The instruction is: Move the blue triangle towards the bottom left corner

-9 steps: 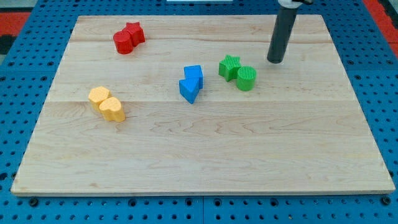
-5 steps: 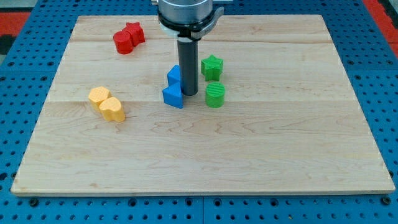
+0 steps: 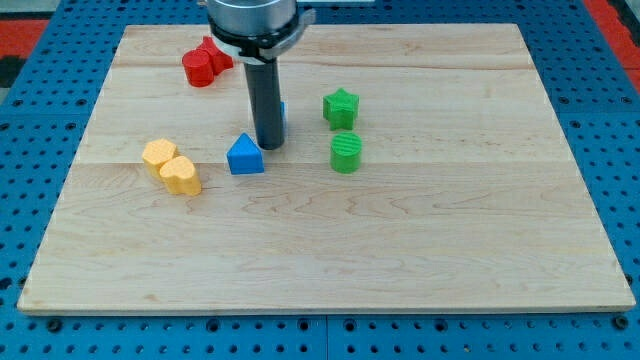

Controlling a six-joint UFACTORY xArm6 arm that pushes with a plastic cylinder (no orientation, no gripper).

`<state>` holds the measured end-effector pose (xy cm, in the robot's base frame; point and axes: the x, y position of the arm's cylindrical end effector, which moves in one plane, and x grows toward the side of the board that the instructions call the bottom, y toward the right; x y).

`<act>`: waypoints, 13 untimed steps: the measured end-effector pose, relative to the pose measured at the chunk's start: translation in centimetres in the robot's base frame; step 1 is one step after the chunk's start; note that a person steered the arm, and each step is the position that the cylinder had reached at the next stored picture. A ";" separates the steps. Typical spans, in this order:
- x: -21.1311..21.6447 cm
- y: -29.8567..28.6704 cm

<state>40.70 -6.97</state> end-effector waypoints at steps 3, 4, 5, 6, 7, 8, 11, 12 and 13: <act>4.0 -2.9; 5.8 -1.0; 4.9 0.1; 4.5 1.5; 3.5 1.8; 2.1 2.0; 7.1 7.1; 8.7 5.3; 10.5 5.1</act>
<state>51.18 -1.89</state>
